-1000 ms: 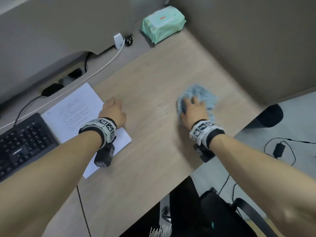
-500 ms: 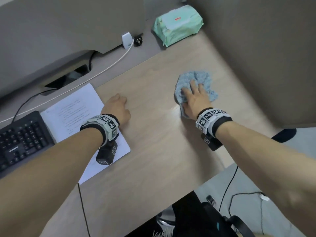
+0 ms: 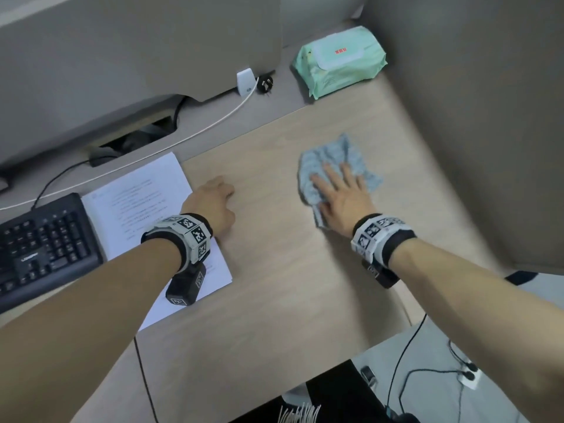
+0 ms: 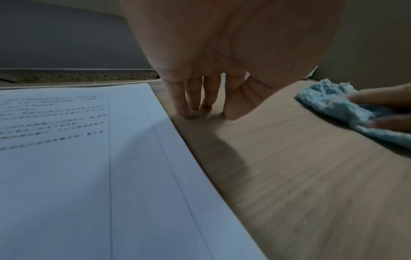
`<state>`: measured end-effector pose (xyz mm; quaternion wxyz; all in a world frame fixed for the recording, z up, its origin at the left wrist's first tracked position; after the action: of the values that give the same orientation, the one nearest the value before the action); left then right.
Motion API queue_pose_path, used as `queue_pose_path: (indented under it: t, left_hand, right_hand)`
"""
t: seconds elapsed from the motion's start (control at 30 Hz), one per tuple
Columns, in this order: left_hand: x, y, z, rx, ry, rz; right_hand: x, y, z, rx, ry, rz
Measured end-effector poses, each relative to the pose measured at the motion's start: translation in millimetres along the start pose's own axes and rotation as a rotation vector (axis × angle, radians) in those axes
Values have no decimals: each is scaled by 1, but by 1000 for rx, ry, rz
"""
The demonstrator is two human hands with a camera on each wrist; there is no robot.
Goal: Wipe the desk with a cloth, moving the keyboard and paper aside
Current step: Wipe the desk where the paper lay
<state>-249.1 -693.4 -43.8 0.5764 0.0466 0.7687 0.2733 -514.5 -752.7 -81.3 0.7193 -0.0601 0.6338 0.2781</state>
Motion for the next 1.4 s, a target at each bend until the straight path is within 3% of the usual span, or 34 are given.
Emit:
queue_pose_path:
  t: [0.13, 0.27, 0.37, 0.5, 0.57, 0.67, 0.73, 0.87, 0.97, 1.03, 1.1, 1.23, 1.33, 1.4]
  left_hand:
    - [5, 1, 6, -17, 34, 16]
    - [3, 1, 6, -9, 23, 8]
    - [4, -2, 6, 11, 11, 27]
    - [3, -1, 12, 24, 98, 52]
    - [-2, 1, 19, 7, 212, -24]
    - [-18, 4, 43, -80, 276, -212]
    - [-25, 3, 64, -179, 297, -271]
    - [-22, 0, 97, -281, 256, -190]
    - [-14, 0, 106, -245, 192, -122]
    - [-12, 1, 107, -216, 159, -109]
    - [-12, 3, 109, -206, 157, -102]
    - [-12, 6, 109, -184, 122, -72]
    - [-11, 6, 108, -171, 88, -53]
    - [-12, 6, 110, -161, 76, -46]
  right_hand:
    - [-7, -46, 18, 184, -33, -21]
    - [11, -35, 93, -130, 25, 39]
    - [21, -6, 96, -263, 15, 73]
    - [3, -22, 39, -63, -36, 24]
    - [-7, -47, 25, 42, -24, 14]
    - [-17, -93, 46, 112, -37, 0]
    - [-14, -114, 84, 43, -21, 13]
    - [9, -92, 173, -287, 34, 78]
    - [21, -56, 174, -470, 73, 103]
    - [14, -56, 144, -457, 66, 99]
    - [1, -75, 120, -326, 39, 75]
    - [-8, -123, 148, -82, 6, 61]
    - [6, -120, 194, -179, 27, 109]
    - [13, -100, 198, -299, 42, 102]
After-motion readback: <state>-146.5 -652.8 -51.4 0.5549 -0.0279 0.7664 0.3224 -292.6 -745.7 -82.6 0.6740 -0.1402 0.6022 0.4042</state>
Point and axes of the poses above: each hand's wrist, its own y-axis away from the middle knuckle, its own x-axis out of the palm, z = x × y, the point moved 4 cm from there along -y, towards the middle knuckle, and after that the axes turned 9 degrees about -z, right-handed, at the moved point
